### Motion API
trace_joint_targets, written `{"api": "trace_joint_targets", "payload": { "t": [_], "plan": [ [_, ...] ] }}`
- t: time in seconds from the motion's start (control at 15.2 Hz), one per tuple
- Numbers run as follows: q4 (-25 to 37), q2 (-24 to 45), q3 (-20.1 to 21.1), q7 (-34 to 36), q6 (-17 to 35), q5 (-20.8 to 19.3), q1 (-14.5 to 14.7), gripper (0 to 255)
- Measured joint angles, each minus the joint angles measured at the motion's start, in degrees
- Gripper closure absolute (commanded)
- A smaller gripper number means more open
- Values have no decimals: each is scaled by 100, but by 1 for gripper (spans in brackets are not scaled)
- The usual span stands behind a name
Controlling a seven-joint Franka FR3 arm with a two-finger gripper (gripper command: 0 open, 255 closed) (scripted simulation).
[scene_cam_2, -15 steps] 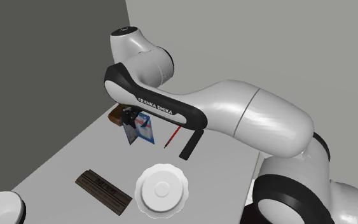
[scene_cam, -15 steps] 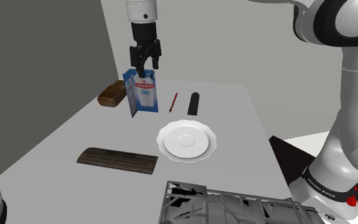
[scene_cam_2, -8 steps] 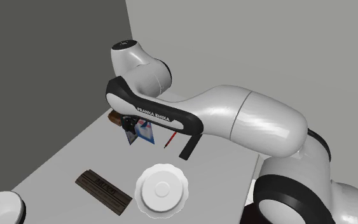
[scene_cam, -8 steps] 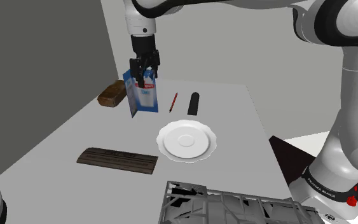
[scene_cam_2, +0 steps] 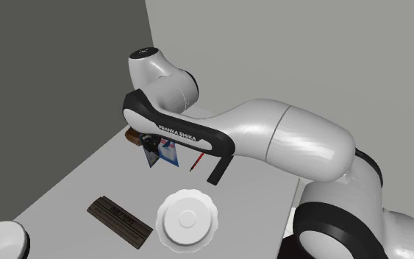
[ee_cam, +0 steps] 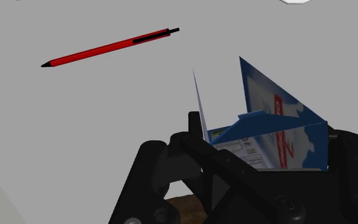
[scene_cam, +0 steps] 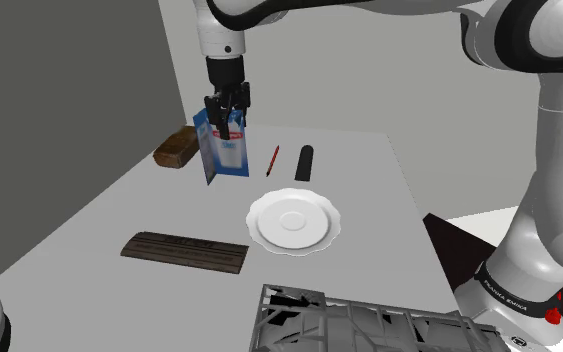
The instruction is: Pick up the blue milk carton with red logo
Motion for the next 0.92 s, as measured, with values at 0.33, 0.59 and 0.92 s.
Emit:
{"api": "trace_joint_targets", "payload": {
  "t": [0.33, 0.59, 0.92],
  "plan": [
    [34, 7, 0, 1, -34, -1, 4, 255],
    [408, 78, 0, -8, -345, -17, 34, 255],
    [1017, 230, 4, 1, -802, -61, 112, 255]
  ]
}}
